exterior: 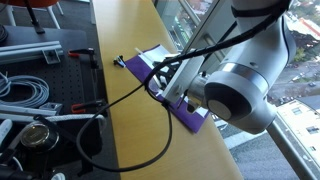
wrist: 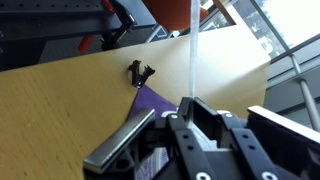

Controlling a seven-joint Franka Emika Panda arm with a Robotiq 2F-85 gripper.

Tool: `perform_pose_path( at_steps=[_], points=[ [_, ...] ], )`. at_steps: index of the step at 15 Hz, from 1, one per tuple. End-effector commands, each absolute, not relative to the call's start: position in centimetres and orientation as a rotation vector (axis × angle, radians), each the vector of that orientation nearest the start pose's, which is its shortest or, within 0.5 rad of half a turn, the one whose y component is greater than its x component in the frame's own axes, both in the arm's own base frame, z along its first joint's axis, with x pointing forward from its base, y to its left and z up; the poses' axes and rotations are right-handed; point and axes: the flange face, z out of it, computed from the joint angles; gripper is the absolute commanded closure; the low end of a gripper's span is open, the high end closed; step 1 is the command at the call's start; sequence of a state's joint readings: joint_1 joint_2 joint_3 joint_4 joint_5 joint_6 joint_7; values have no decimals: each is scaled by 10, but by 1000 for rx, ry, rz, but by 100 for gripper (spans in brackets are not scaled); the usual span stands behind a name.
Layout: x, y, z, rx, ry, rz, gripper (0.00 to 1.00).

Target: Pick up the clear straw and put it through the top hole into the clear plastic cup

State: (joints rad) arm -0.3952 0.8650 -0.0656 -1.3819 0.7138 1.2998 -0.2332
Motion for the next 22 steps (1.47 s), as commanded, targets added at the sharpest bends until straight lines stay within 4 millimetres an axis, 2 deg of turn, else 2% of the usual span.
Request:
perform_pose_path(
  at_steps=[1,3,9,10,11,14,20,22],
  points=[
    [611,-196,178,-1975,421,755,98],
    [613,-193,171,-1947,425,763,98],
    [608,-224,164,-1903,442,778,98],
    [606,-231,164,-1898,445,782,74],
    [616,-205,160,-1890,451,786,64],
    [625,-186,161,-1857,453,777,45],
    [649,-124,169,-1831,392,773,2],
    [654,-105,170,-1829,370,782,0]
  ],
)
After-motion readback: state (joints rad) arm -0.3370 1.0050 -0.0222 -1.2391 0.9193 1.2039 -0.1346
